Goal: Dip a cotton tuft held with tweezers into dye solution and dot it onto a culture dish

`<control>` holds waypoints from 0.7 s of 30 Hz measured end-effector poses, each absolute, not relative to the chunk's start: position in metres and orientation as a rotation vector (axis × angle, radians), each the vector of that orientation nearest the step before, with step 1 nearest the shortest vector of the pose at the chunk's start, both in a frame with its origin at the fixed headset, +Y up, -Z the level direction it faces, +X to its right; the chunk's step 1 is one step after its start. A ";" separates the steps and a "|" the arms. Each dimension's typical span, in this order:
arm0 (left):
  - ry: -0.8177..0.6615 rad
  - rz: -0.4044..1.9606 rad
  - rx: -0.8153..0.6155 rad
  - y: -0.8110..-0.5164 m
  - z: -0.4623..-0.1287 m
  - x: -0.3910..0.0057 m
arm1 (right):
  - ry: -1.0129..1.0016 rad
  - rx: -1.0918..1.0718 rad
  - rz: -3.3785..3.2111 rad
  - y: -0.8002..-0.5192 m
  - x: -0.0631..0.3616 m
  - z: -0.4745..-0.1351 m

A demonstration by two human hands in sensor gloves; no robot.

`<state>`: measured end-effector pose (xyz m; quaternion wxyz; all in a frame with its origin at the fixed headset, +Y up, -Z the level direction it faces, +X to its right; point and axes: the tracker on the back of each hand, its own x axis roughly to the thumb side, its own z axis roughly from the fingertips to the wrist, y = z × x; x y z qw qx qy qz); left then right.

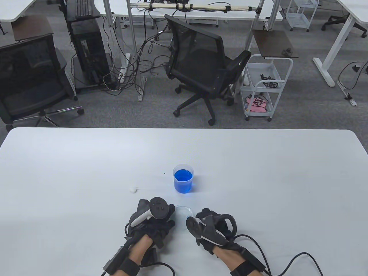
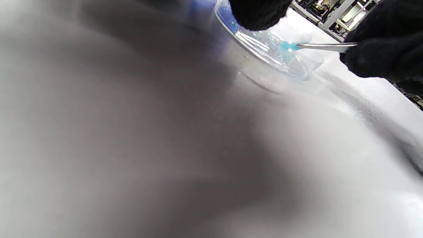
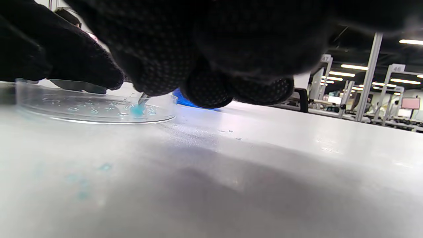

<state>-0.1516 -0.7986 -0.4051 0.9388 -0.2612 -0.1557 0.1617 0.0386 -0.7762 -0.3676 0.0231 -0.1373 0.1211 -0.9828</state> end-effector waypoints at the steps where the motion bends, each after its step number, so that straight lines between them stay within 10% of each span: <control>1: -0.318 0.330 -0.533 -0.799 -0.405 -0.152 | 0.382 -0.423 -3.047 -0.775 0.039 -0.367; 11: -0.316 0.333 -0.534 -0.798 -0.405 -0.151 | 0.533 -0.431 -3.130 -0.745 0.048 -0.353; 21: -0.316 0.334 -0.535 -0.797 -0.404 -0.152 | 0.374 -0.472 -3.041 -0.777 0.033 -0.361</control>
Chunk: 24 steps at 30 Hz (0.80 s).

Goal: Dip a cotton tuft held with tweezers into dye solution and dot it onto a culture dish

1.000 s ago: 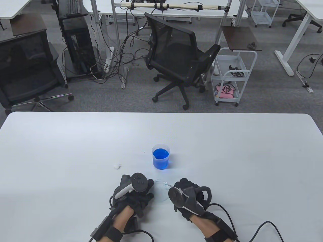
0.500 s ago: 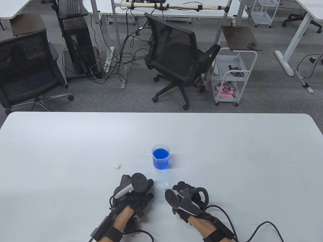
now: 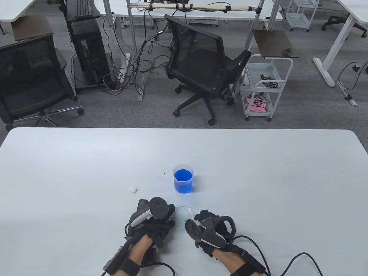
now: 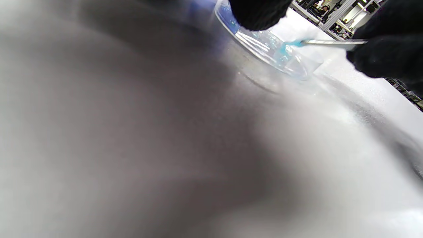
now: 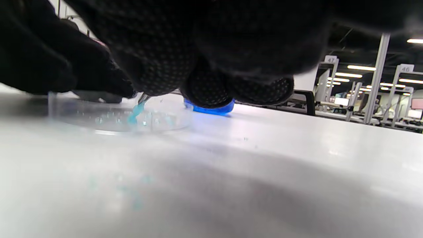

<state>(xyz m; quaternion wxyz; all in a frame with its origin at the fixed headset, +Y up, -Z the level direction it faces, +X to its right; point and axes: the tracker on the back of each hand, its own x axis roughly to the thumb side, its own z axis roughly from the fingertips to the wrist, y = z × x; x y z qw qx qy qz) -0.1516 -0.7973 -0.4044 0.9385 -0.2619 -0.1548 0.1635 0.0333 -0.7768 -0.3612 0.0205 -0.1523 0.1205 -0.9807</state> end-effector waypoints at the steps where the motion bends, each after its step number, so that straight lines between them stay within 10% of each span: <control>1: -0.316 0.334 -0.535 -0.797 -0.404 -0.152 | 0.374 -0.472 -3.042 -0.777 0.033 -0.361; 12: -0.316 0.336 -0.536 -0.797 -0.405 -0.152 | 0.524 -0.415 -3.121 -0.747 0.050 -0.356; 24: -0.315 0.335 -0.535 -0.797 -0.405 -0.152 | 0.377 -0.446 -3.040 -0.777 0.038 -0.366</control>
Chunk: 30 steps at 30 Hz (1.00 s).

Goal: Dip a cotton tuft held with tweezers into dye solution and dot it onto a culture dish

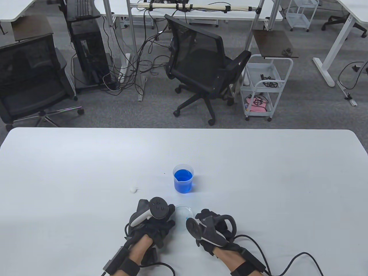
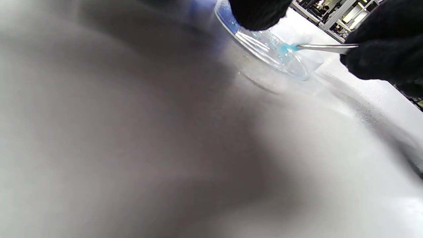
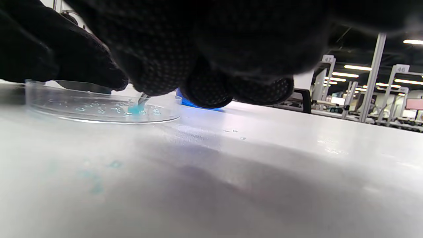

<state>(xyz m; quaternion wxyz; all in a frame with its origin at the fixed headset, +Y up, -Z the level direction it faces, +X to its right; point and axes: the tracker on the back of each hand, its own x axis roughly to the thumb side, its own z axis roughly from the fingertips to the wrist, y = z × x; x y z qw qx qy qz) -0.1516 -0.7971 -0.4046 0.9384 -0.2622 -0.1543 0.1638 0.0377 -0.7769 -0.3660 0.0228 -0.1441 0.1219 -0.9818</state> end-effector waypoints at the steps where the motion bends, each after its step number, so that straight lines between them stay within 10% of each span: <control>1: -0.315 0.335 -0.535 -0.797 -0.405 -0.152 | 0.381 -0.445 -3.042 -0.776 0.038 -0.366; 30: -0.314 0.339 -0.537 -0.797 -0.405 -0.152 | 0.477 -0.485 -3.103 -0.752 0.040 -0.350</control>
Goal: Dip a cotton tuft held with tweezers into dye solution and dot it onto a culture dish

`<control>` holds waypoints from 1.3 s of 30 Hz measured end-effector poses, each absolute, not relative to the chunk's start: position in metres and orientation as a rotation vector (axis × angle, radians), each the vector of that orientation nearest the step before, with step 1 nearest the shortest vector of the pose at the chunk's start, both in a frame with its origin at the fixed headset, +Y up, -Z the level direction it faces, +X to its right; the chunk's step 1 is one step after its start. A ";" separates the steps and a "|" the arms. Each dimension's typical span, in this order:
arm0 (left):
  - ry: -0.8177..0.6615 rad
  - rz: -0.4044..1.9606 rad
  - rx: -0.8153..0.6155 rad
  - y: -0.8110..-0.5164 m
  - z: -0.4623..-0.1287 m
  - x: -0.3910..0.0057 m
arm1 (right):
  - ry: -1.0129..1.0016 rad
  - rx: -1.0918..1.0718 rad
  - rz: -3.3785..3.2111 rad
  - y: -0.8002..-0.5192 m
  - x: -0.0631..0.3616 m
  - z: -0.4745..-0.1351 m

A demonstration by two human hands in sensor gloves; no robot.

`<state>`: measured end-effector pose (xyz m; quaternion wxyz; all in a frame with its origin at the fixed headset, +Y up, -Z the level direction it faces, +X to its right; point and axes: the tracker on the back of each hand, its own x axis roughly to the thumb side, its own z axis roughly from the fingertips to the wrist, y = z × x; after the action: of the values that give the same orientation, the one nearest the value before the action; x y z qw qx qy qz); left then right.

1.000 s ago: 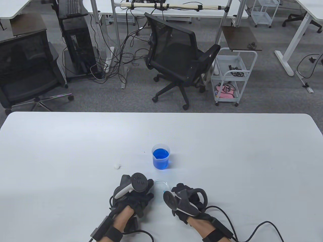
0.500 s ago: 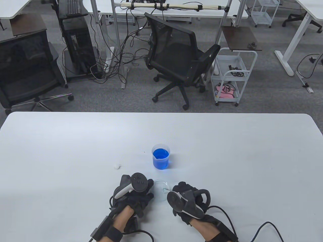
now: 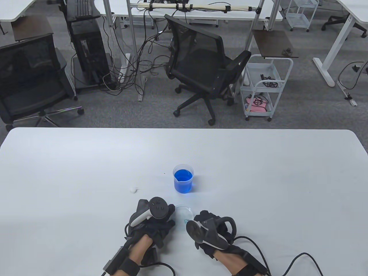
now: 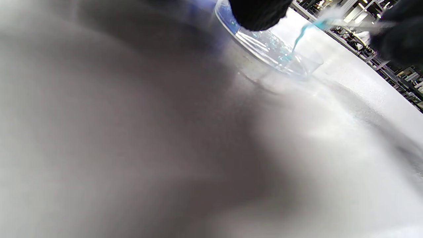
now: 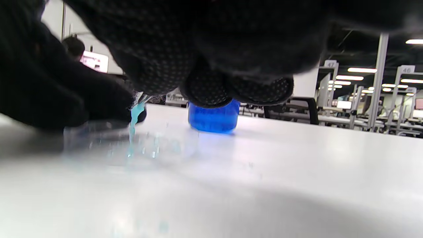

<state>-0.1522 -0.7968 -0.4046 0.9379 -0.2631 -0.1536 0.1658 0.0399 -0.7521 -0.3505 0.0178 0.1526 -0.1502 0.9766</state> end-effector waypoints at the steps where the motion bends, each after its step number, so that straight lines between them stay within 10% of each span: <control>1: -0.314 0.339 -0.537 -0.797 -0.405 -0.152 | -0.487 0.466 3.017 -0.747 0.041 -0.349; 39: -0.316 0.345 -0.538 -0.798 -0.404 -0.151 | -0.418 0.499 3.092 -0.766 0.024 -0.364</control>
<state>-0.1515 -0.7975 -0.4037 0.9371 -0.2633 -0.1545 0.1690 0.0238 -0.7661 -0.3643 -0.0090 0.1580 -0.1324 0.9785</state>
